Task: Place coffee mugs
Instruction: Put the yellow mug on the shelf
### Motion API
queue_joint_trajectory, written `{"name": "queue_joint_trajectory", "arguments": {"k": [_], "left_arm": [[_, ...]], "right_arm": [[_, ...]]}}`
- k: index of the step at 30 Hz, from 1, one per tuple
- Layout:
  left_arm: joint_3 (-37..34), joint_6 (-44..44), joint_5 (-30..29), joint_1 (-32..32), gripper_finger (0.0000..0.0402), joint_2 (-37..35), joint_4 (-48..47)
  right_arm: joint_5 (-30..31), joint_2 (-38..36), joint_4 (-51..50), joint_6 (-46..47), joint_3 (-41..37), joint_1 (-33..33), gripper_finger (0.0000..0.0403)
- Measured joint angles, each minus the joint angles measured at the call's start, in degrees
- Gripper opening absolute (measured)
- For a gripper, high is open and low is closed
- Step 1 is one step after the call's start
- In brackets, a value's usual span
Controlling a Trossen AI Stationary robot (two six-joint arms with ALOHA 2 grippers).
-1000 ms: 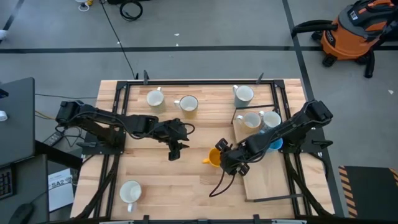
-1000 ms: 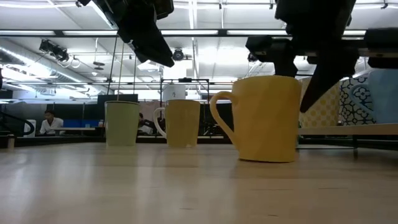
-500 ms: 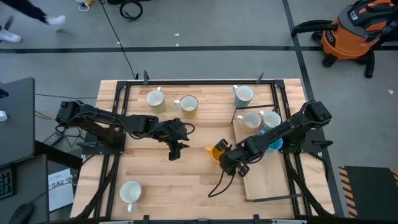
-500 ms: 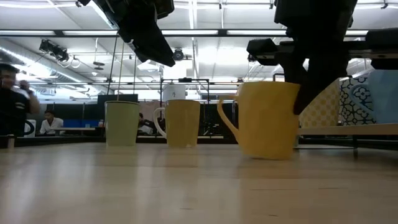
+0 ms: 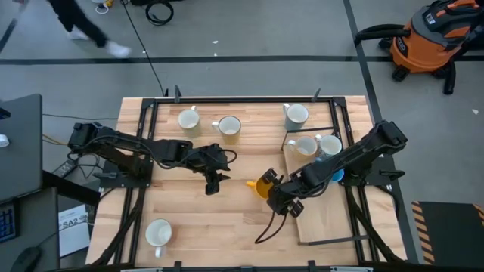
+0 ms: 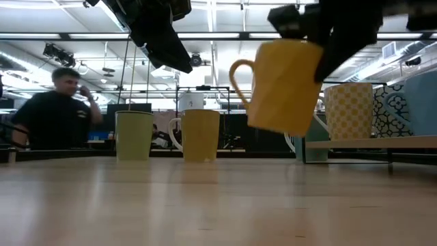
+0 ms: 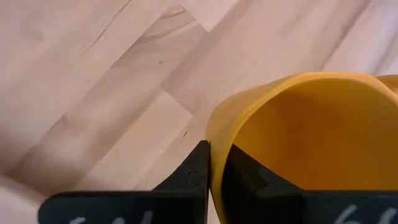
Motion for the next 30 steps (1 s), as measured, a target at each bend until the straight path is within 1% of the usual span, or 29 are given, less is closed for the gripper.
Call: {"name": "queue_joint_trajectory", "arguments": {"k": [4, 7, 16, 19, 23, 30], "left_arm": [[0.0, 0.0, 0.0, 0.0, 0.0151, 0.0, 0.0], [0.0, 0.0, 0.0, 0.0, 0.0151, 0.0, 0.0], [0.0, 0.0, -0.1, 0.0, 0.0151, 0.0, 0.0], [0.0, 0.0, -0.2, 0.0, 0.0151, 0.0, 0.0], [0.0, 0.0, -0.1, 0.0, 0.0151, 0.0, 0.0], [0.0, 0.0, -1.2, 0.0, 0.0151, 0.0, 0.1]], "right_arm": [[-0.7, -1.7, -9.0, 2.8, 5.2, 0.1, 0.0033], [-1.3, -3.6, -14.6, 6.3, 7.5, 0.4, 0.0034], [-1.5, -11.9, -24.3, 16.9, 8.0, 3.2, 0.0035], [-1.4, -14.3, -26.1, 20.5, 6.5, 4.6, 0.0035], [-1.6, -16.6, -28.6, 24.8, 1.9, 6.4, 0.0035], [-1.6, -19.0, -28.0, 27.3, -6.2, 7.7, 0.0036]]}}
